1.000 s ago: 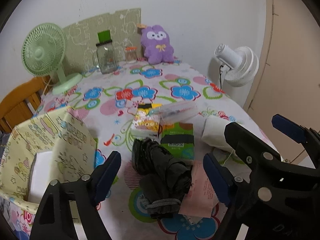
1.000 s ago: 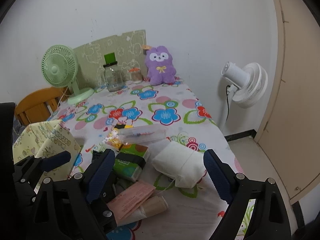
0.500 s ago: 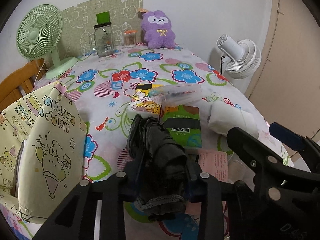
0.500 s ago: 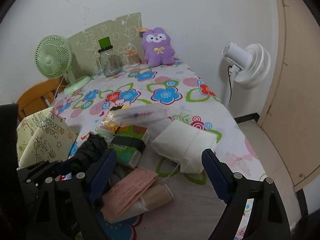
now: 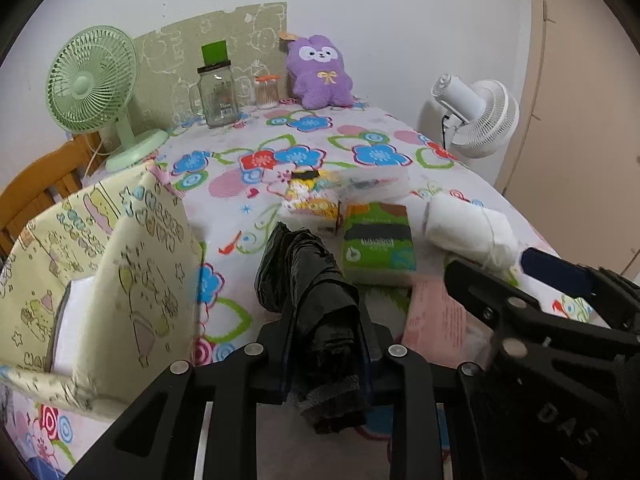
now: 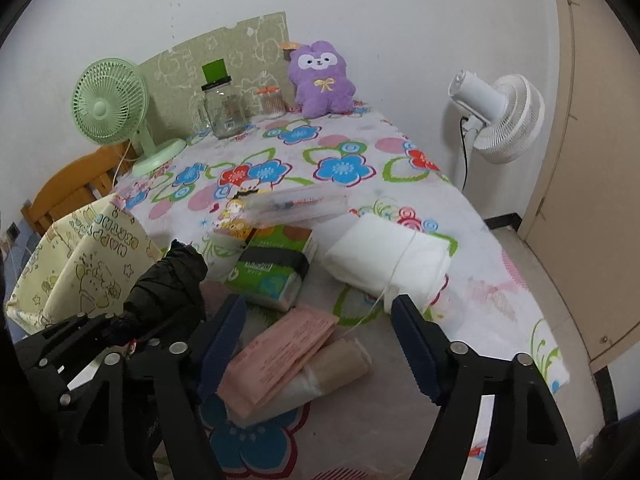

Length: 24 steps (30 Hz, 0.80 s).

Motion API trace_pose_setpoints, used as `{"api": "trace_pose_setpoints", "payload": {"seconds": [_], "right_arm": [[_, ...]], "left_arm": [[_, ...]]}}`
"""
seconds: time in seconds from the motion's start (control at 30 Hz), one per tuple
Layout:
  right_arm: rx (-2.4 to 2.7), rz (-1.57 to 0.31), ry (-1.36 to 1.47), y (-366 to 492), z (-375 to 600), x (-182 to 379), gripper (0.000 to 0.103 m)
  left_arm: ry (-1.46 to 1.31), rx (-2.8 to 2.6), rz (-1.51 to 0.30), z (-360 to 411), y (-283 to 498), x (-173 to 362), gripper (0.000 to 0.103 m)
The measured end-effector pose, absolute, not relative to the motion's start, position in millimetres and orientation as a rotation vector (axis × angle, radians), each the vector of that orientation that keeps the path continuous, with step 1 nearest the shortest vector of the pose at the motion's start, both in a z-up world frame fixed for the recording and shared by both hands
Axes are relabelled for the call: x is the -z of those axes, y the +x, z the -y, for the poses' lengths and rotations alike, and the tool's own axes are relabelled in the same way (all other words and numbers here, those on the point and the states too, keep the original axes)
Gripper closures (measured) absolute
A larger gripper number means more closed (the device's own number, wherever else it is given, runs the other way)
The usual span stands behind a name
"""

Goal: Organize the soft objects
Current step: 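Lower the left tool onto the black umbrella while the right tool approaches the pink packet, then close the left tool on the black umbrella while the right tool grasps the pink packet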

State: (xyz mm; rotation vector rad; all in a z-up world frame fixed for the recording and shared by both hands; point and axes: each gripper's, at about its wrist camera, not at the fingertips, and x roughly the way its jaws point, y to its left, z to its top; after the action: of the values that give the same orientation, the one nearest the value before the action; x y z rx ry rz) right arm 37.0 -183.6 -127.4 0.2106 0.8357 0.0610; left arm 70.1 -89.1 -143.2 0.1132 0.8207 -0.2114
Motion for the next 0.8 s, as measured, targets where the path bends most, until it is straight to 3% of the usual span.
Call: {"api": "trace_pose_setpoints", "payload": {"seconds": [0.13,0.7,0.8], "right_arm": [[-0.063,-0.873,0.221,35,179,137,0.038],[-0.092,-0.995,0.322,57,170,162,0.045],[-0.083,-0.991,0.302,61,165,163,0.051]], "left_arm": [[0.106,0.21,-0.823,85,66,148,0.079],[0.107,0.213,-0.843,85,73,159,0.079],[0.105,0.217,-0.856,85,77,162,0.079]]}}
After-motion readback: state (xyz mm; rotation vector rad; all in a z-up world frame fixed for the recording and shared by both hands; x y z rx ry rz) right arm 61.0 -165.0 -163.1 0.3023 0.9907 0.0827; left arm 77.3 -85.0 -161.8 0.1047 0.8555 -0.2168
